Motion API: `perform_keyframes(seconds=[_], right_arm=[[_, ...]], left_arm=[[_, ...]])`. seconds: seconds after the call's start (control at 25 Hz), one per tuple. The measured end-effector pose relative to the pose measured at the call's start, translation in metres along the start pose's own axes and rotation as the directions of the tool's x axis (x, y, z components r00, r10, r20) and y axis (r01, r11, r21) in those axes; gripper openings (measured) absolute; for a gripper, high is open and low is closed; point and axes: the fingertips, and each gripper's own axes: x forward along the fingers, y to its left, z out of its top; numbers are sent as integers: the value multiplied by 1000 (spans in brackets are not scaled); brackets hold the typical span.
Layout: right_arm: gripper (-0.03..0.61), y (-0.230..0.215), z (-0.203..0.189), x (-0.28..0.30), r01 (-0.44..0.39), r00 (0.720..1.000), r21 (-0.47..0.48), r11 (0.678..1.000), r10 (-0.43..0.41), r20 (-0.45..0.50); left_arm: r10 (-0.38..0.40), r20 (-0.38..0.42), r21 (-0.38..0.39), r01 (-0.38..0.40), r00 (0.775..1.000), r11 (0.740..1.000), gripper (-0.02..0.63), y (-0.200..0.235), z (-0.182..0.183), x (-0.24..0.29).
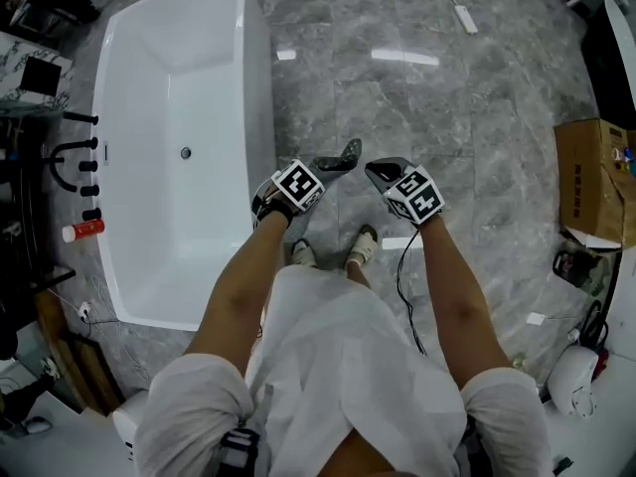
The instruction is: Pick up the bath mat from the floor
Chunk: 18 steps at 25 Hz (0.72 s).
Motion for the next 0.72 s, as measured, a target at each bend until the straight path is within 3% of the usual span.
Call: perform_keyframes(seconds=[0.2,0.32,0.52,0.72], right_arm=[[31,16,5,-40,87,981,98,991,-102,164],[32,19,18,-62,160,944,139,977,-193,268],[32,22,43,-114,274,836,207,939,-339,431],[32,35,72,-170,334,708,211,919,-392,587]], left_arm=[[7,79,-67,-1,997,998,46,-17,12,-49],[60,84,-50,-56,995,997,46,-21,22,-79],[147,86,12,-149,985,989,46,-37,29,-119],[216,117,39,-222,969,974,46,-43,17,-146]])
